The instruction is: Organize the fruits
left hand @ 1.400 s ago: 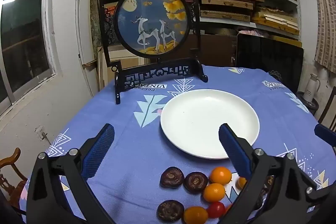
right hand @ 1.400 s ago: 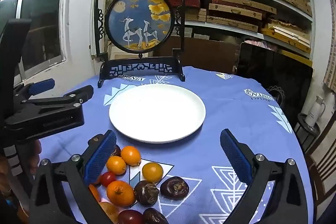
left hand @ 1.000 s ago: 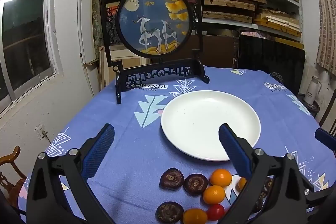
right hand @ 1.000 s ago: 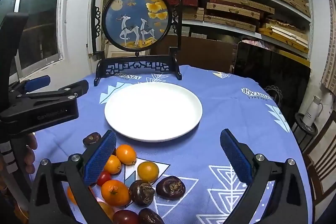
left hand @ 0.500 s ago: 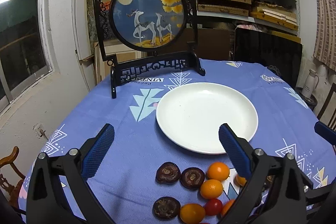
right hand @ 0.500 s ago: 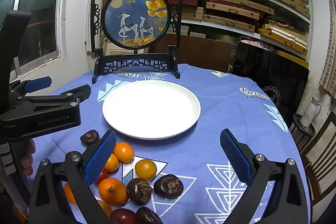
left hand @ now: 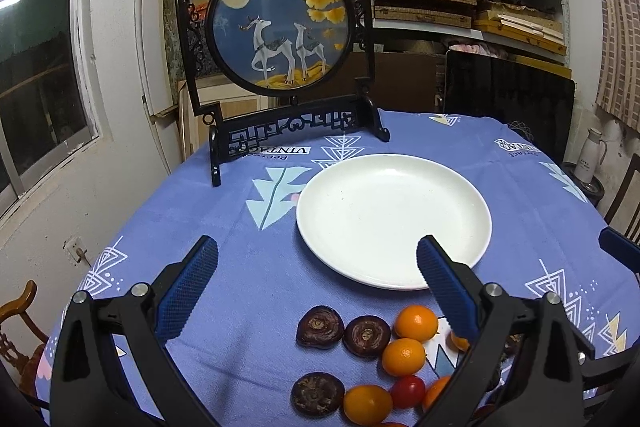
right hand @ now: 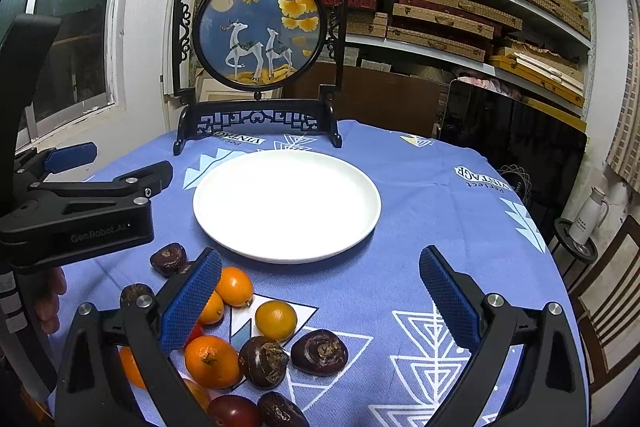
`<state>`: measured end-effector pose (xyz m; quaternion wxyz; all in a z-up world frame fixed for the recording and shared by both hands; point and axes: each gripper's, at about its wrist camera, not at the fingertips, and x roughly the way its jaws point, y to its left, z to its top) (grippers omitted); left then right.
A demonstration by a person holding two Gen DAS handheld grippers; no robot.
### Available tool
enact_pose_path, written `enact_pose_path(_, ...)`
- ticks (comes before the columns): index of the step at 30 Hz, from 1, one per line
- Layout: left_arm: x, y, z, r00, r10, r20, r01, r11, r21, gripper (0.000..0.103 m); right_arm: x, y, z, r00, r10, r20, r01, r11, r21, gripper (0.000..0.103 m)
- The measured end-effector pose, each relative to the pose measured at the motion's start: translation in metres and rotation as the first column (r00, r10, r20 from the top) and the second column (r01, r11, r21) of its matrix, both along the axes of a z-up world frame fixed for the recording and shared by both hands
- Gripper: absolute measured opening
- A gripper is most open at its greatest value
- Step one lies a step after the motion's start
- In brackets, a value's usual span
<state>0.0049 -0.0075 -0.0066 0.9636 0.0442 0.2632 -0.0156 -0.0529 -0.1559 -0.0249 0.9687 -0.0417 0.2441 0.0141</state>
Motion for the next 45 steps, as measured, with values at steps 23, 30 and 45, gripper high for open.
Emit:
enact_pose_path(23, -0.015, 0.005, -0.012, 1.0, -0.006, 0.025, 0.003, 0.993, 0.114, 0.098, -0.017, -0.027, -0.01, 0.987, 0.147, -0.071, -0.141, 0.987, 0.077, 0.1)
enact_pose_path(30, -0.034, 0.035, -0.025, 0.994, -0.097, -0.056, 0.103, 0.988, 0.116, 0.098, -0.048, -0.043, -0.021, 0.966, 0.225, -0.124, -0.226, 0.974, 0.008, 0.1)
enact_pose_path(45, -0.093, 0.012, -0.076, 0.854, -0.434, -0.288, 0.486, 0.863, 0.138, 0.098, -0.058, -0.021, -0.087, 0.798, 0.419, -0.433, -0.366, 0.908, 0.202, 0.037)
